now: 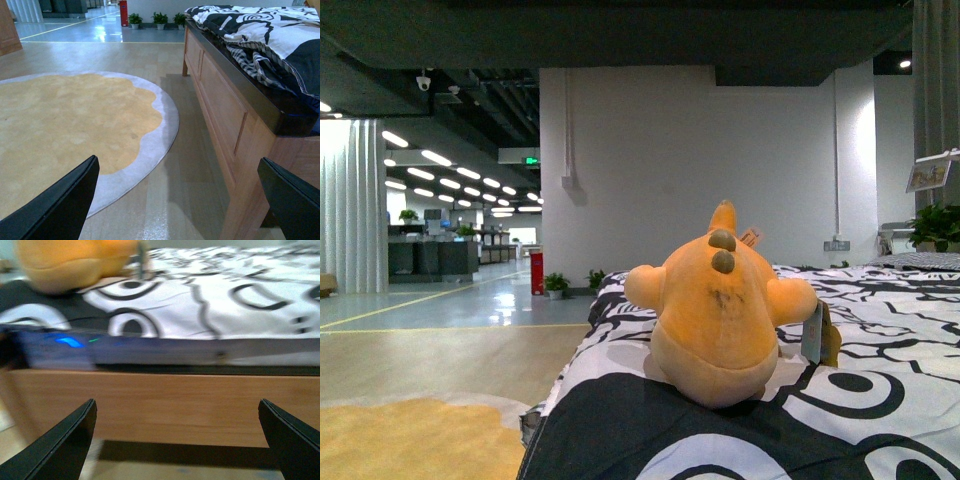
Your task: Put away toys
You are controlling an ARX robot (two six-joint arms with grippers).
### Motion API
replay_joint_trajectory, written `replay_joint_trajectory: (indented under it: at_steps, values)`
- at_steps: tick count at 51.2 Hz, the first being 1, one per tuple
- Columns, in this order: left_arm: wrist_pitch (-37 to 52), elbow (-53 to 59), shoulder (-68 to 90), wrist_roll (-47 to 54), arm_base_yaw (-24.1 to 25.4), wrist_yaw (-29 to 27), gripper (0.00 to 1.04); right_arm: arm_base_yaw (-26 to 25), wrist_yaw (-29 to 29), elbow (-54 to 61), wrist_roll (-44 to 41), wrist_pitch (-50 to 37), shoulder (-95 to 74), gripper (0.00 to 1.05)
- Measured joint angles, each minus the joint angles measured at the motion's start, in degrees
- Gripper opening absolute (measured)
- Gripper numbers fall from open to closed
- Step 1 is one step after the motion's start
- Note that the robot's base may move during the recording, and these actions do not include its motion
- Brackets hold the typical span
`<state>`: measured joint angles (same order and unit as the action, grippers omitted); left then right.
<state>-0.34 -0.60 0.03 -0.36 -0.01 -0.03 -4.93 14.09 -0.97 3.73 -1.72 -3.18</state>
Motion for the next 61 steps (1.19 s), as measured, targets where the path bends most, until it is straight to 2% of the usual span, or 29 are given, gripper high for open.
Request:
replay_joint_trajectory:
  at_steps: [1, 6, 9, 13, 16, 24, 30, 38, 44, 51, 61]
  values:
    - [0.0, 0.0, 0.0, 0.0, 0.0, 0.0, 0.98, -2.2, 5.3, -0.3, 1.4, -1.3, -1.7, 0.98]
    - [0.0, 0.0, 0.0, 0.0, 0.0, 0.0, 0.98, -10.6, 21.5, -2.4, 7.4, -8.5, -9.7, 0.98]
    - [0.0, 0.0, 0.0, 0.0, 0.0, 0.0, 0.98, -12.7, 25.9, -4.2, 9.3, -12.5, -13.7, 0.98]
    - [0.0, 0.0, 0.0, 0.0, 0.0, 0.0, 0.98, -12.8, 26.5, -7.6, 10.6, -18.2, -20.1, 0.98]
    - [0.0, 0.0, 0.0, 0.0, 0.0, 0.0, 0.98, -10.9, 24.5, -10.5, 10.9, -21.3, -25.0, 0.98]
    - [0.0, 0.0, 0.0, 0.0, 0.0, 0.0, 0.98, -0.1, 15.1, -21.1, 10.1, -26.0, -38.0, 0.98]
    - [0.0, 0.0, 0.0, 0.0, 0.0, 0.0, 0.98, 7.0, 9.3, -28.1, 8.5, -26.1, -44.0, 0.98]
    - [0.0, 0.0, 0.0, 0.0, 0.0, 0.0, 0.98, 20.9, -2.2, -39.1, 3.9, -25.4, -54.6, 0.98]
    - [0.0, 0.0, 0.0, 0.0, 0.0, 0.0, 0.98, 28.2, -7.9, -44.4, 0.8, -25.0, -61.6, 0.98]
    - [0.0, 0.0, 0.0, 0.0, 0.0, 0.0, 0.98, 32.3, -13.1, -50.8, -1.7, -24.2, -70.7, 0.98]
    - [0.0, 0.0, 0.0, 0.0, 0.0, 0.0, 0.98, 30.8, -18.7, -59.4, -2.9, -22.2, -80.5, 0.98]
